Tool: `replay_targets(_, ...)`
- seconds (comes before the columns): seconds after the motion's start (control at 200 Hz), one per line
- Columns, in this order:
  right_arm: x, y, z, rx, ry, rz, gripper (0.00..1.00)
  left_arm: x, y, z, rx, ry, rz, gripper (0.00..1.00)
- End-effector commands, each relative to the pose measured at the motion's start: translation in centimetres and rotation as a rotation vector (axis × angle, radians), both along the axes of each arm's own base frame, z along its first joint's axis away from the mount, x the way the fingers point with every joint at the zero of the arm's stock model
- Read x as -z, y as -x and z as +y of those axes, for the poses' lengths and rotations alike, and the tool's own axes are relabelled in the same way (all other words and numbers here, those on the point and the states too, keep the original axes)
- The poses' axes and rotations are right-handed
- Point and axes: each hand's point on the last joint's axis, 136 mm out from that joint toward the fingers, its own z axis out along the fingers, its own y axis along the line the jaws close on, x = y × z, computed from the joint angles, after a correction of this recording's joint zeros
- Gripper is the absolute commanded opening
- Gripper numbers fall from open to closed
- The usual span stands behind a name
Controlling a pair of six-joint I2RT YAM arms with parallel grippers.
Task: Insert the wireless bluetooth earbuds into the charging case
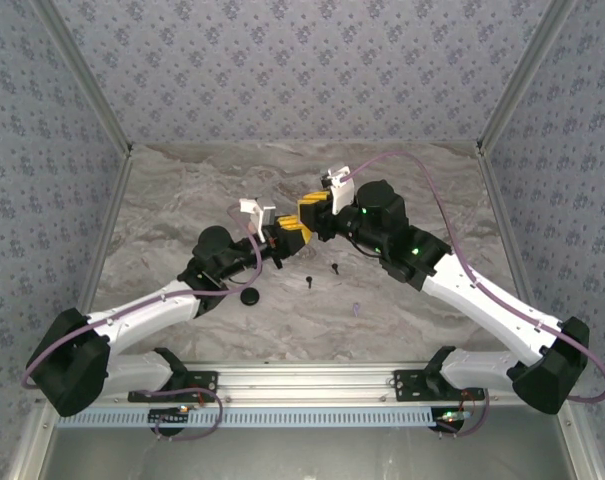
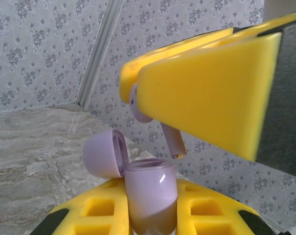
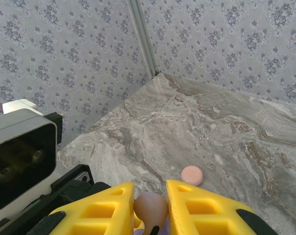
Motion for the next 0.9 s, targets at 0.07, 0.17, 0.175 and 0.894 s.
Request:
replay_targets(0.07,1.04,-0.24,-0.05,0.014,0.041,0.001,0.24,-3.17,0.17,-0.27,0.011,0.07,-0.054,0.0)
replay_targets(0.17,1.22,-0.24,-0.07,0.014,0.045,0.001,0.24,-3.22,0.18,-0.26,0.01,0.07,-0.055,0.0)
replay_targets(0.175,1.22,-0.23,-0.06,0.014,0.045,0.002,0.24,-3.19,0.18,-0.26,0.01,0.07,-0.055,0.0)
replay_targets(0.894,1.0,-1.0,-0.41,0.039,0.06,-0.018,0.24,-3.32,0.24,-0.39,0.017,0.072,-0.055,0.0)
